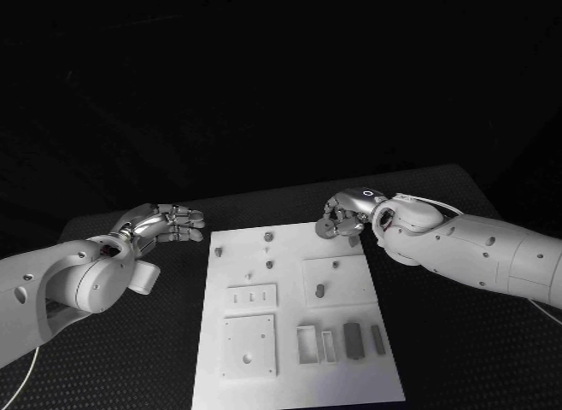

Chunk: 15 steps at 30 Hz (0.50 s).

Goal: Assemble the parts on the task board

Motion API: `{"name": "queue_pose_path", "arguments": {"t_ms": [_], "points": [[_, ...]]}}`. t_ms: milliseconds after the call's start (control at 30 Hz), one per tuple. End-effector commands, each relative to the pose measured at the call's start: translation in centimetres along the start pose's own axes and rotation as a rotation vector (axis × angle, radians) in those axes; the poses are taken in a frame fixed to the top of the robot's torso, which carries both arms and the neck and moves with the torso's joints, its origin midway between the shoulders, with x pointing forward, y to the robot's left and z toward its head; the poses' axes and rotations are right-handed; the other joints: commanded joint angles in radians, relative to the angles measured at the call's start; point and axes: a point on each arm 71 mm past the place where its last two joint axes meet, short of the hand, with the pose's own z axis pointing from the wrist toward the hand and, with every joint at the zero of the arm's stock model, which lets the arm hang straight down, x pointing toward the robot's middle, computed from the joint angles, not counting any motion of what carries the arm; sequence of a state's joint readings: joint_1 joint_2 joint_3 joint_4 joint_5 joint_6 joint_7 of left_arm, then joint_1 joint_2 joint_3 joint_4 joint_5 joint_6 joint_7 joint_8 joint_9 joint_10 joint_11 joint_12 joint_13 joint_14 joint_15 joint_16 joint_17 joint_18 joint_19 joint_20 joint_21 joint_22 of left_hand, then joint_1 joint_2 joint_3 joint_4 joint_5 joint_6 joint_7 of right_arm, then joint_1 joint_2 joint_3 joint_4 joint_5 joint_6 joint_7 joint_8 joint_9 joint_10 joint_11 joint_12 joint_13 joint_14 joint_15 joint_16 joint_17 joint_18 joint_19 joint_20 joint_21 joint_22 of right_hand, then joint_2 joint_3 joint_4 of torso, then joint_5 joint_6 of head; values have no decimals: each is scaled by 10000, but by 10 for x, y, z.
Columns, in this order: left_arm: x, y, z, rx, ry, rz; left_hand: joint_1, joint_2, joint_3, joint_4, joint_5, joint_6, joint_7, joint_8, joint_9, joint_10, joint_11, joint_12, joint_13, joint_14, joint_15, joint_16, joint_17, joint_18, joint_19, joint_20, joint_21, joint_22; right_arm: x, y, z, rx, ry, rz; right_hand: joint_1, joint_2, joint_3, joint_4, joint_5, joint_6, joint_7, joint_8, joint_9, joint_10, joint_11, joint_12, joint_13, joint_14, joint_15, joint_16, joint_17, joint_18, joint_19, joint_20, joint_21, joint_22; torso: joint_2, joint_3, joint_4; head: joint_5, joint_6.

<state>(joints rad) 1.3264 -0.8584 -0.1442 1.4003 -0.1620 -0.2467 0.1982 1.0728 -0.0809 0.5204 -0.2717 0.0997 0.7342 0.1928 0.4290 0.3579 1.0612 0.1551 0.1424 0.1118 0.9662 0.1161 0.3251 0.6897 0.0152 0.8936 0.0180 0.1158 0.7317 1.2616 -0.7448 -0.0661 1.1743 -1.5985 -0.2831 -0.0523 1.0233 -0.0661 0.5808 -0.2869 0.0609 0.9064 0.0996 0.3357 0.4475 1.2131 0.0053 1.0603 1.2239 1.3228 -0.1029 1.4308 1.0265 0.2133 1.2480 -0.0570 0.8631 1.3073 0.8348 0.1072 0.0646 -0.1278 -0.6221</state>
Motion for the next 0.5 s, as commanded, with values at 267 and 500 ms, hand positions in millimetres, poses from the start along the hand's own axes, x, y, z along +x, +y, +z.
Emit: {"name": "queue_pose_path", "arguments": {"t_ms": [267,500], "points": [[2,-1,-1,79,77,-42,-88,2,-43,6,-37,-70,190,-43,19,7,56,-64,-12,75,-21,-41,16,-21,32,-38,-69,-9,29,0,-5,215,1484,-439,-94,361,-16,8,-22,480,118,122,41,-51,-60,24,-56,16,-39,-7,44,485,-12,57,32,208,6,-9,773,18,-36],[2,-2,0,82,75,-41,-88,5,-37,10,-34,-69,193,-47,22,10,56,-71,-12,75,-22,-49,22,-21,32,-40,-75,-9,23,9,-4,113,805,-675,-77,394,-8,-21,-23,553,86,154,63,-20,-91,48,-69,45,-70,20,97,485,6,47,51,212,-2,-7,777,49,-29]]}}
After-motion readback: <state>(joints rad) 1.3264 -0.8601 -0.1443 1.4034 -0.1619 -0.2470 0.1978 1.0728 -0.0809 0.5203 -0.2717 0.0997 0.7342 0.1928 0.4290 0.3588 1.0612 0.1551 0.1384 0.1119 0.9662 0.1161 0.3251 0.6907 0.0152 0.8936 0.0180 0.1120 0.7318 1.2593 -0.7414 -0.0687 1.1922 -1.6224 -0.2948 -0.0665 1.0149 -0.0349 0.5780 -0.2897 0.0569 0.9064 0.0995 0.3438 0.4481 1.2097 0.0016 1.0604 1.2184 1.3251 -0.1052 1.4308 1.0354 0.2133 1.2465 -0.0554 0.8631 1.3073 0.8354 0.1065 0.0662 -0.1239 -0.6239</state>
